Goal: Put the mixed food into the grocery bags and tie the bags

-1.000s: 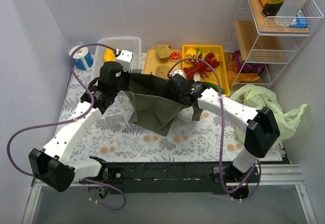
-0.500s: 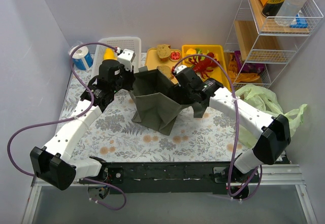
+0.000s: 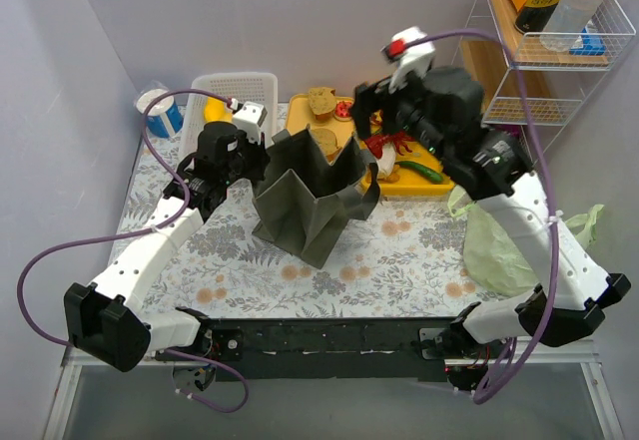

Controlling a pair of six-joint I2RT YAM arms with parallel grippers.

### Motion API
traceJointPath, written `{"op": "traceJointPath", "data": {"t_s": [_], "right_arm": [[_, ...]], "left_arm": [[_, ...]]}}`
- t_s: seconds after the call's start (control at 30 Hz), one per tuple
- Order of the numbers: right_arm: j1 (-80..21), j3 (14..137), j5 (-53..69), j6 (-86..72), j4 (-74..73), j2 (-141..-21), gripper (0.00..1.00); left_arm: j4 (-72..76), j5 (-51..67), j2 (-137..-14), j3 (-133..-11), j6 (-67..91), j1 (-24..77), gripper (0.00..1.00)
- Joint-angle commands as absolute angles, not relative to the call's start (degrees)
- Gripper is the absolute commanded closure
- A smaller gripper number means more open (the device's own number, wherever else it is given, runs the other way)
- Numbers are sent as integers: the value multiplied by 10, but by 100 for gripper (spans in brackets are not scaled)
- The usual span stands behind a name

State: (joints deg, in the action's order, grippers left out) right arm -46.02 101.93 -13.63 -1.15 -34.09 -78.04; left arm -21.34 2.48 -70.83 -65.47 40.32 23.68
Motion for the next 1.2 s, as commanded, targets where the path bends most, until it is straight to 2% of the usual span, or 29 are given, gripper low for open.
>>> {"op": "traceJointPath", "data": {"t_s": [0.0,0.17,0.23,0.37,0.57,0.83,1.17], "right_arm": [[-336,1120,-197,15,-295,-799,3],[-255,1155,-276,84,-206,-798,3],[-216,1155,-272,98,-172,-803,3],[-91,1181,-221,84,-169,-836,3],[45,1189,-94,48,-155,-852,4],[137,1165,35,20,-127,-853,4],[212,1189,117,-25,-125,-898,8]], "left_arm": [[-179,40,-704,-639,412,233,100],[-169,47,-696,-624,414,233,100],[-169,49,-697,-622,414,233,100],[-164,52,-690,-616,416,233,100],[-161,54,-691,-613,417,233,100],[-161,64,-700,-614,421,233,100],[-158,68,-703,-609,421,233,100]]}}
